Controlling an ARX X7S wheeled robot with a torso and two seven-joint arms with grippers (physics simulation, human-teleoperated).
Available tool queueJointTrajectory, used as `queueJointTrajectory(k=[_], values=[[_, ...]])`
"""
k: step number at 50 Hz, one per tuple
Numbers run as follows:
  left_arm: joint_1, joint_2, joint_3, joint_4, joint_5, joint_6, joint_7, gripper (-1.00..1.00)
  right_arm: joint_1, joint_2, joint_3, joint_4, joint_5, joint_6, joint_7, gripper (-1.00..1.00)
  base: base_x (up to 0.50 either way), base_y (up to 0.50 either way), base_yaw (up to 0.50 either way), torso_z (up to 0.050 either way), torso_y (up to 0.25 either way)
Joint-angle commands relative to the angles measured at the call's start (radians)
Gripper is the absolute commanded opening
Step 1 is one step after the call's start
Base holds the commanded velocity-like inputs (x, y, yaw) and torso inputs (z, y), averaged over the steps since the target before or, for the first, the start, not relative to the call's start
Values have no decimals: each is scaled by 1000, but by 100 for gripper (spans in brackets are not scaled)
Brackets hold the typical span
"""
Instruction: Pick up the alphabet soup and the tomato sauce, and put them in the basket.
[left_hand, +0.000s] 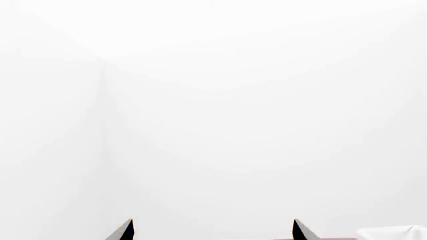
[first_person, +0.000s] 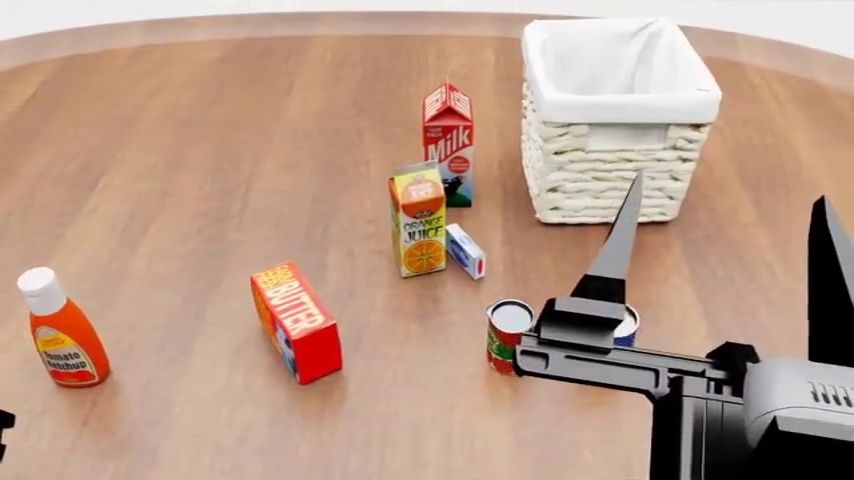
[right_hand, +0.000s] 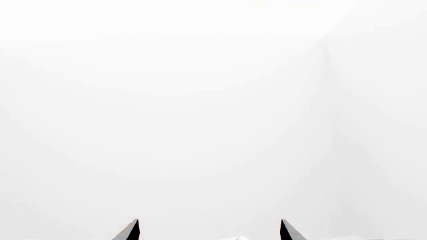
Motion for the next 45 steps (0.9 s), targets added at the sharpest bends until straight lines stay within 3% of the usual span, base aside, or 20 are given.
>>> queueJointTrajectory(k=[1, 3, 7, 9, 12, 19, 21, 23, 26, 30, 31, 33, 35, 36, 43, 45], values=[[6, -5, 7, 0, -7, 10, -8, 100, 22, 14, 4, -25, 36, 46, 15, 100, 0, -246, 0, 0, 0], [6, -6, 9, -1, -6, 10, -10, 100, -20, 11, -7, 10, 14, -29, 3, 100, 0, -250, 0, 0, 0], [11, -8, 12, -8, -6, 20, -13, 100, -23, 16, -14, 9, 14, -33, 5, 100, 0, -249, 0, 0, 0], [12, -9, 14, -7, -6, 20, -15, 100, 25, 24, -4, -30, 42, 53, 22, 100, 0, -250, 0, 0, 0], [13, -12, 13, -6, -9, 20, -16, 100, -26, 20, -19, 10, 15, -34, 9, 100, 0, -249, 0, 0, 0], [19, -15, 15, -9, -11, 28, -22, 100, 10, 34, -17, -21, 36, 31, 25, 100, 0, -166, 0, 0, 0], [21, -16, 19, -11, -9, 31, -25, 100, -29, 32, -28, 9, 15, -37, 15, 100, 0, 0, 0, 0, 0], [21, -18, 22, -11, -9, 33, -27, 100, 10, 39, -23, -16, 33, 35, 31, 100, 0, 0, 0, 0, 0], [23, -20, 25, -16, -10, 40, -31, 100, -34, 35, -33, 21, 10, -40, 22, 100, 5, 0, 0, 0, 0], [27, -23, 30, -17, -11, 45, -35, 100, -39, 38, -35, 22, 12, -41, 26, 100, 227, 0, 0, 0, 0], [28, -24, 29, -17, -12, 45, -36, 100, -1, 44, -27, -9, 31, 25, 38, 100, 320, 0, 0, 0, 0], [28, -25, 26, -15, -16, 44, -38, 100, -41, 39, -38, 30, 8, -43, 31, 100, 322, 0, 0, 0, 0], [28, -28, 28, -14, -16, 44, -40, 100, 5, 46, -29, -8, 35, 40, 45, 100, 328, 0, 0, 0, 0], [29, -29, 30, -14, -16, 43, -41, 100, -41, 40, -39, 27, 11, -39, 34, 100, 340, 0, 0, 0, 0], [28, -34, 39, -23, -19, 53, -48, 100, -37, 45, -40, 21, 21, -32, 39, 100, 335, 0, 0, 0, 0], [22, -37, 31, -13, -29, 41, -48, 100, 11, 51, -31, -20, 50, 50, 53, 100, 340, 0, 0, 0, 0]])
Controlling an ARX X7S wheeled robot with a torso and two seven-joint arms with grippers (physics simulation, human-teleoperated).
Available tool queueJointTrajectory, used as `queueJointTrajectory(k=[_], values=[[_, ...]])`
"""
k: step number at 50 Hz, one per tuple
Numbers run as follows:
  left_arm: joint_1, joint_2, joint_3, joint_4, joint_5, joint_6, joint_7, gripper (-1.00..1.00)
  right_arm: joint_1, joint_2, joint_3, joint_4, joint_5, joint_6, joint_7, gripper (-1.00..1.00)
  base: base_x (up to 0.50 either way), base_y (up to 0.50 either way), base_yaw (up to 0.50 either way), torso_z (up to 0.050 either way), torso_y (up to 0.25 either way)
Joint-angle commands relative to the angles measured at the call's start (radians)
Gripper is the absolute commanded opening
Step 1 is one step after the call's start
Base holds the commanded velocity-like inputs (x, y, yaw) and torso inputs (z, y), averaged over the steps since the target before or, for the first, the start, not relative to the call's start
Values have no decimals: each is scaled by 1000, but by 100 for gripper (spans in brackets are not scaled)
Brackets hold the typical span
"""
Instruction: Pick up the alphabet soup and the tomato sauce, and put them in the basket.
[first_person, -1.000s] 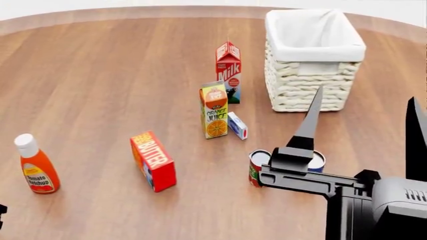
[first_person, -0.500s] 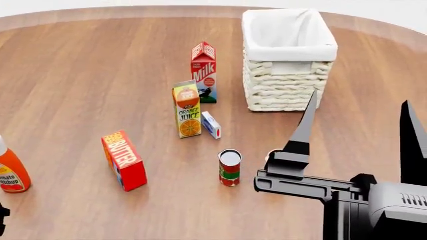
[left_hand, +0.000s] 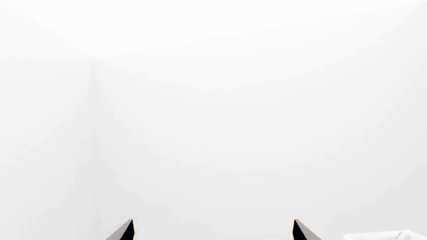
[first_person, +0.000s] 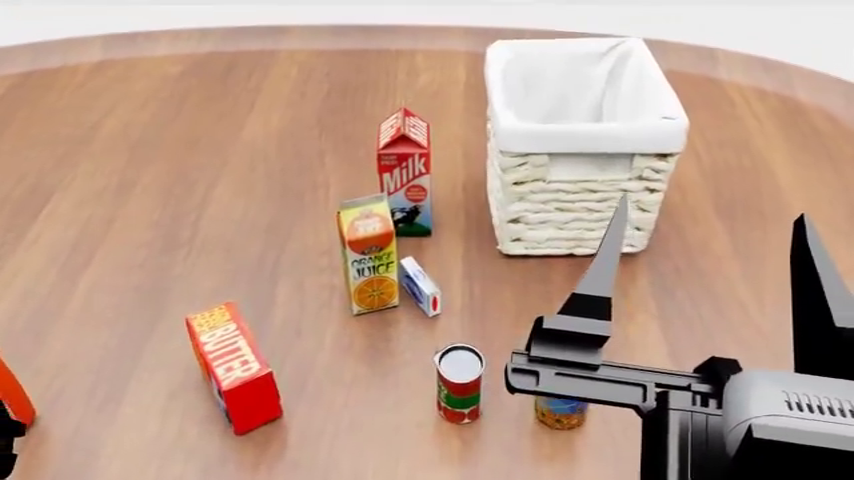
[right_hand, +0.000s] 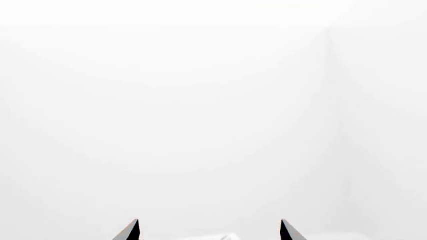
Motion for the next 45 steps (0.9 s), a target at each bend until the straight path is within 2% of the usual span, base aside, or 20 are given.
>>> queueJointTrajectory(k=[1, 7, 8, 12, 13, 15, 18, 19, 22, 25, 27, 31, 33, 43, 44, 45], values=[[-7, -11, 1, 7, -15, -9, -10, 100, 4, 8, -6, -7, 9, 10, 11, 100, 332, 0, 0, 0, 0], [-5, -16, 5, 5, -17, -5, -16, 100, -5, 8, -13, 0, 6, -7, 12, 100, 338, 0, 0, 0, 0], [-5, -16, 5, 5, -19, -4, -17, 100, 20, 12, -9, -20, 22, 36, 19, 100, 336, 0, 0, 0, 0], [-8, -20, 9, 5, -20, -5, -22, 100, -3, 12, -13, -3, 13, -6, 14, 100, 337, 0, 0, 0, 0], [-11, -22, 9, 7, -22, -10, -22, 100, 42, 18, -2, -36, 41, 70, 28, 100, 336, 0, 0, 0, 0], [-12, -24, 9, 9, -24, -12, -25, 100, 44, 18, 0, -37, 48, 77, 30, 100, 326, 0, 0, 0, 0], [-5, -26, 9, 3, -23, 0, -28, 100, -6, 10, -15, 9, 18, -15, 16, 100, 275, 0, 0, 0, 0], [-2, -26, 11, 3, -23, 3, -29, 100, 17, 14, -12, -11, 32, 28, 24, 100, 273, -4, 0, 0, 0], [-2, -27, 9, 3, -27, 4, -32, 100, -12, 13, -20, 8, 17, -21, 17, 100, 271, 0, 0, 0, 0], [-2, -30, 15, 0, -26, 7, -35, 100, 39, 22, -6, -31, 51, 67, 34, 100, 243, -4, 0, 0, 0], [-3, -32, 16, -2, -27, 8, -37, 100, -13, 16, -21, 10, 17, -25, 20, 100, 234, -4, 0, 0, 0], [3, -36, 14, -2, -29, 11, -40, 100, 13, 20, -17, -4, 34, 16, 29, 100, 229, -4, 0, 0, 0], [4, -37, 10, -1, -34, 11, -42, 100, -11, 18, -25, 17, 18, -28, 23, 100, 230, -6, 0, 0, 0], [13, -42, 12, -8, -37, 24, -51, 100, -17, 22, -27, 16, 25, -33, 29, 100, 230, -5, 0, 0, 2], [12, -44, 12, -6, -37, 22, -53, 100, 20, 27, -18, -15, 51, 32, 42, 100, 230, -4, 0, 0, 0], [12, -45, 15, -5, -36, 20, -53, 100, -15, 22, -27, 12, 30, -27, 32, 100, 230, -8, 0, 0, 0]])
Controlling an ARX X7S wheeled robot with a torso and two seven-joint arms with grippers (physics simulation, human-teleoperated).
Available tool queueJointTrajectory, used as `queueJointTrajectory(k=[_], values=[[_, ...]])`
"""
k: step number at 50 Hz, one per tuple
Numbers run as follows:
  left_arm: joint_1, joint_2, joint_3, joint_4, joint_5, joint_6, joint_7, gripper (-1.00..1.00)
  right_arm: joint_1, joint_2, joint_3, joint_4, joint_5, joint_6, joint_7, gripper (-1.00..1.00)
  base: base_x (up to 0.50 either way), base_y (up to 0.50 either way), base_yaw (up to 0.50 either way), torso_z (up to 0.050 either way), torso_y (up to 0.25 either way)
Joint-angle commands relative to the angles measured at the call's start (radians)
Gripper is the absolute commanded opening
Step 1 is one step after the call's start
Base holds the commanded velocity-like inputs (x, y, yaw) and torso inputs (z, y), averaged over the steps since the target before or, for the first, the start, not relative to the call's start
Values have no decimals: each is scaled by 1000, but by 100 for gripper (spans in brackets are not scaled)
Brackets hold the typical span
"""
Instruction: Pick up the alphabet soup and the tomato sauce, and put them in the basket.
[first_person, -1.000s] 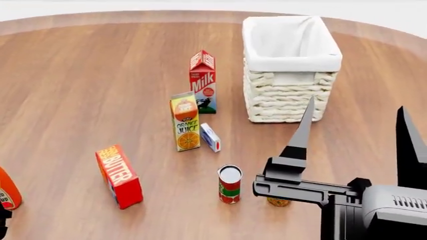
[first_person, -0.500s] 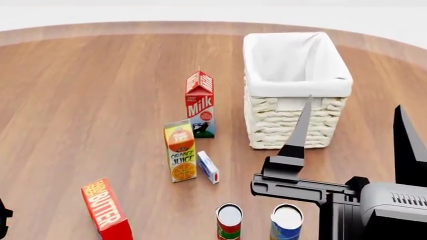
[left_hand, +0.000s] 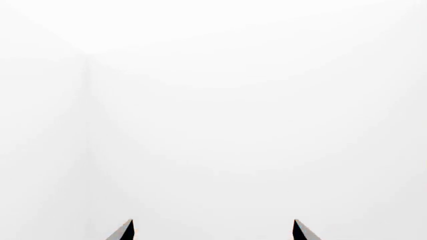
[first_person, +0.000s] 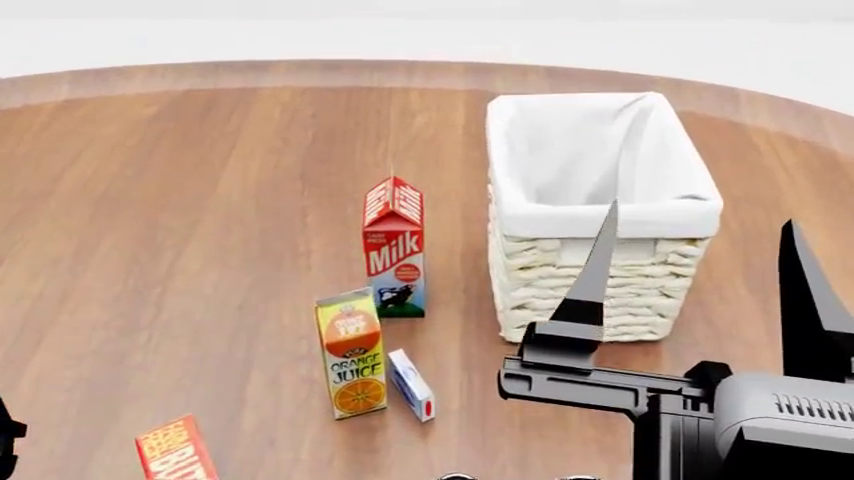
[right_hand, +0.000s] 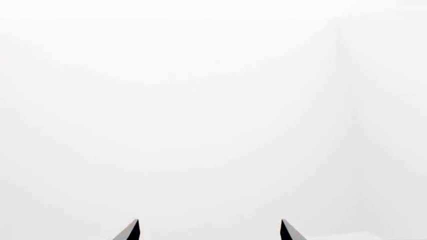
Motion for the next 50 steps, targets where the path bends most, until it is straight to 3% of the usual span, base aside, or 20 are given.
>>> queueJointTrajectory(k=[1, 2, 5, 11, 20, 21, 25, 30, 41, 43, 44, 50], values=[[6, -10, 0, 1, -7, 3, -11, 100, -16, 1, -7, 10, 1, -26, 3, 100, 230, -8, 0, 0, 0], [7, -10, 0, 1, -8, 5, -11, 100, 19, 7, 2, -20, 26, 35, 15, 100, 227, -12, 0, 0, 0], [15, -10, 2, -8, -7, 21, -13, 100, -24, 4, -13, 12, -3, -40, 2, 100, 203, -8, 0, 0, 0], [13, -15, 3, -8, -11, 19, -18, 100, 15, 14, -5, -18, 25, 26, 17, 100, 186, -8, 0, 0, 0], [21, -19, 7, -12, -11, 30, -26, 100, -25, 12, -18, 17, 3, -49, 9, 100, 156, -8, 0, 0, 0], [23, -20, 8, -12, -10, 32, -27, 100, 12, 18, -6, -17, 32, 20, 23, 100, 152, -4, 0, 0, 0], [22, -23, 12, -3, -11, 26, -31, 100, -30, 12, -18, 25, 6, -57, 11, 100, 152, -10, 0, 0, 0], [19, -27, 12, 1, -17, 19, -35, 100, 2, 18, -9, 1, 33, -2, 24, 100, 149, -8, 0, 0, 0], [24, -34, 17, -3, -21, 28, -43, 100, -33, 19, -19, 26, 16, -60, 21, 100, 150, -8, 0, 0, 0], [24, -35, 17, -3, -22, 28, -44, 100, 12, 26, -8, -13, 48, 21, 39, 100, 150, -10, 0, 0, 0], [26, -36, 19, -6, -21, 32, -45, 100, -26, 20, -20, 22, 21, -48, 26, 100, 156, -8, 0, 0, 10], [30, -39, 23, -14, -21, 42, -48, 100, -33, 22, -24, 28, 19, -60, 26, 100, 150, -8, 0, 0, 0]])
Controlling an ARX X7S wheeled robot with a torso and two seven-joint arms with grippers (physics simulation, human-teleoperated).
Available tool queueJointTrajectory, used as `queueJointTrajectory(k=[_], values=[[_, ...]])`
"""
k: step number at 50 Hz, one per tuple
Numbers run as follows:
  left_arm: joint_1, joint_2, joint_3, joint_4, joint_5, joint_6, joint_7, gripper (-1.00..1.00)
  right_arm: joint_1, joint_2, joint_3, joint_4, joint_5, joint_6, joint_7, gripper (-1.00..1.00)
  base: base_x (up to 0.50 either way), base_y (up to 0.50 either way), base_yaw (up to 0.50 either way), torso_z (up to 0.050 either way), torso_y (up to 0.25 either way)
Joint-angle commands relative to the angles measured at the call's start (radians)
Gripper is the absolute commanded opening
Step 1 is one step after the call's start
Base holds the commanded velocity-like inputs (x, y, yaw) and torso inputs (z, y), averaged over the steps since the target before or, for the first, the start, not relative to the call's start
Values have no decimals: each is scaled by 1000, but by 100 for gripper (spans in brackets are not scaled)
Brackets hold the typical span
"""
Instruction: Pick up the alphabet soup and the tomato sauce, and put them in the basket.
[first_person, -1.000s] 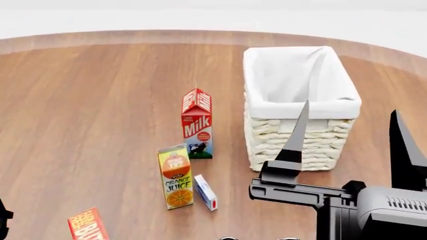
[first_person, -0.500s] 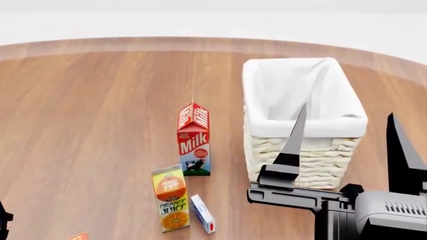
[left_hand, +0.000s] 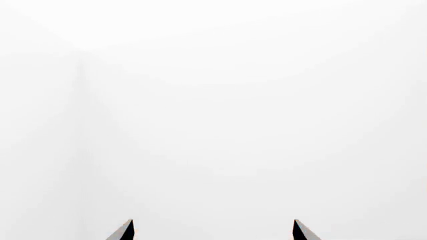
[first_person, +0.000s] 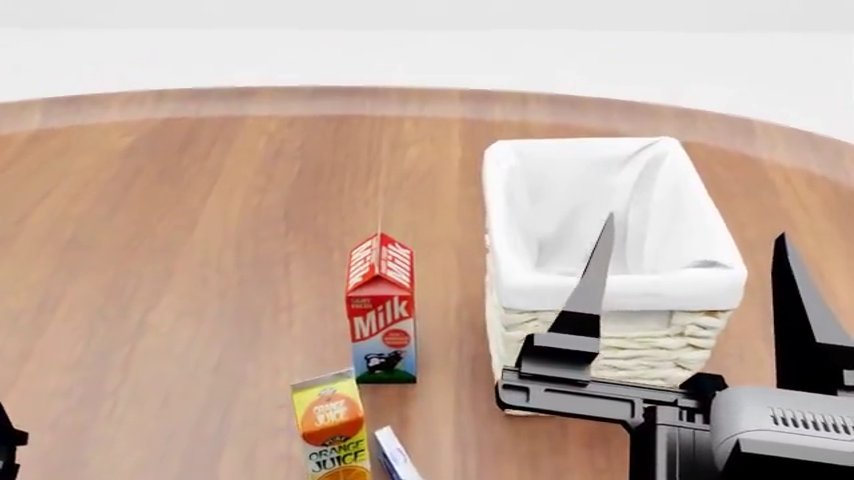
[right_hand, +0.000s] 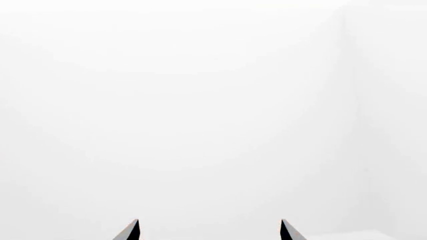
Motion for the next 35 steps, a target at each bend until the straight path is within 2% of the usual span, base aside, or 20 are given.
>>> queueJointTrajectory(k=[1, 5, 8, 11, 24, 26, 28, 32, 33, 35], values=[[5, -7, 4, -5, -6, 8, -7, 100, -9, 4, -6, 7, 0, -14, 4, 100, 148, -12, 0, 0, 0], [0, -10, 8, -3, -7, 2, -11, 100, 17, 10, -1, -15, 20, 31, 16, 100, 150, -11, 0, 0, 0], [-2, -13, 11, 0, -7, -3, -13, 100, -6, 7, -9, 6, 3, -12, 9, 100, 151, -10, 0, 0, 0], [-1, -13, 10, 0, -11, 0, -15, 100, 12, 13, -4, -12, 18, 22, 17, 100, 148, -12, 0, 0, 0], [-2, -21, 15, -2, -15, 2, -24, 100, -9, 13, -13, 10, 9, -20, 14, 100, 151, -9, 0, 0, 0], [4, -21, 13, -8, -16, 11, -25, 100, 15, 18, -5, -10, 28, 23, 24, 100, 152, -8, 0, 0, 0], [7, -22, 17, -9, -14, 13, -26, 100, -13, 14, -13, 15, 9, -26, 14, 100, 148, -6, 0, 0, 0], [8, -24, 12, -9, -20, 15, -28, 100, -13, 16, -14, 15, 10, -27, 16, 100, 148, -10, 0, 0, 2], [8, -26, 14, -11, -18, 15, -29, 100, 12, 21, -9, -5, 27, 17, 25, 100, 148, -16, 0, 0, 0], [8, -27, 14, -9, -20, 14, -30, 100, -10, 16, -14, 18, 11, -26, 18, 100, 148, -4, 0, 0, 0]])
